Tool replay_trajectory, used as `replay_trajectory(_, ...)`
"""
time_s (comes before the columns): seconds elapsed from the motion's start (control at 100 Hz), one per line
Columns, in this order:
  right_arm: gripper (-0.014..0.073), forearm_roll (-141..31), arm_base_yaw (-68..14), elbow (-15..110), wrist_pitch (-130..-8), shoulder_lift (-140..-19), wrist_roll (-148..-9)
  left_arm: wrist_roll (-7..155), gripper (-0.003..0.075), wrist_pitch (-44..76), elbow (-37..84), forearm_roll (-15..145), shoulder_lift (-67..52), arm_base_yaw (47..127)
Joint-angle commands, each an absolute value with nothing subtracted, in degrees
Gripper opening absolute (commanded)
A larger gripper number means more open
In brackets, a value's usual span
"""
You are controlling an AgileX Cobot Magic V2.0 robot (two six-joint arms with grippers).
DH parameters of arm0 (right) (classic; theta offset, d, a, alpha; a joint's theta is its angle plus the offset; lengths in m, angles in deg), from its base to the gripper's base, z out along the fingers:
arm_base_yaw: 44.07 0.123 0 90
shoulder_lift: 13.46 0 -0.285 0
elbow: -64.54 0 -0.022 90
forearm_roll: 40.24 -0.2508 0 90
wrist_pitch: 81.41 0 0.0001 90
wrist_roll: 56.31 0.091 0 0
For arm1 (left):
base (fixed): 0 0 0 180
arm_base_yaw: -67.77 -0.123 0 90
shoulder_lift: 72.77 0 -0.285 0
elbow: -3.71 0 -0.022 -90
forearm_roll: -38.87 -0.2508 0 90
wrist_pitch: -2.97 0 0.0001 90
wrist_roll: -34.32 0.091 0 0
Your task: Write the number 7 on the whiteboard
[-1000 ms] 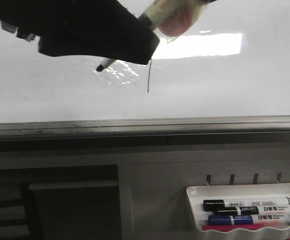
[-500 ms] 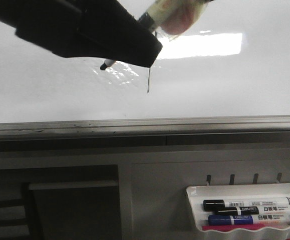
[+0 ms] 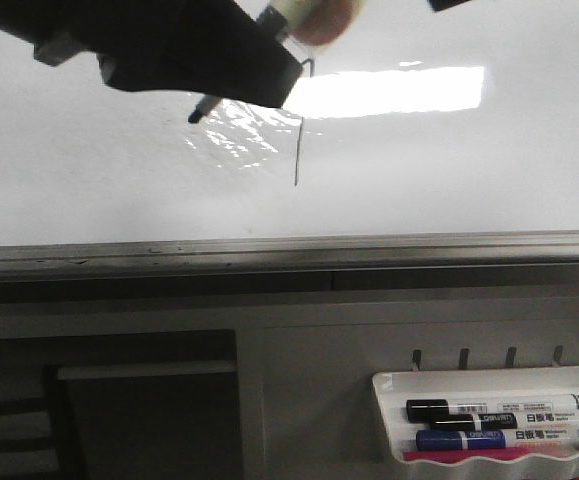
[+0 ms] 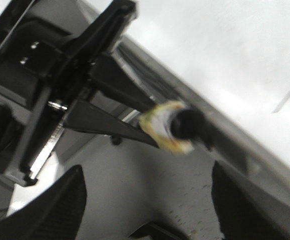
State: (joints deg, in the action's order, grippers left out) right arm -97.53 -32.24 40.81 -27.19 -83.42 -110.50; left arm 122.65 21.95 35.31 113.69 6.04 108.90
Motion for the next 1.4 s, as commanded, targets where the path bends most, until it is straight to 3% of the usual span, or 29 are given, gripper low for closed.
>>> replay_trajectory(0.0, 0.0479, -98.4, -35.1, 42.9, -28.2, -80.1, -111.2, 120.2, -0.002, 16.0, 34.6, 117.4, 2.8, 108.9)
replay_trajectory(0.23, 0.0479, -89.7, -43.7, 40.7, -27.1, -73.0, -108.8, 120.2, -0.002, -5.2, 40.9, 137.8, -3.3, 108.9)
replay_trajectory(0.37, 0.0479, -91.8, -44.9, 36.8, -29.5, -70.6, -108.8, 117.8, -0.002, -11.2, 41.5, 143.3, -2.4, 108.7)
replay_trajectory(0.72, 0.0479, -93.1, -44.9, 34.5, -29.9, -70.1, -108.8, 110.3, -0.002, -5.7, 34.9, 140.8, 9.6, 101.3)
replay_trajectory(1.22, 0.0479, -93.1, -44.9, 34.5, -29.9, -70.1, -108.8, 110.3, -0.0016, -5.1, 31.8, 142.3, 15.2, 100.8)
replay_trajectory(1.32, 0.0479, -93.1, -44.9, 34.5, -29.9, -70.1, -108.8, 110.3, 0.0066, -4.1, 31.8, 142.3, 15.2, 100.8)
replay_trajectory(1.39, 0.0479, -93.1, -44.9, 34.5, -29.9, -70.1, -108.8, 110.3, 0.0189, -3.8, 31.8, 142.3, 15.0, 100.8)
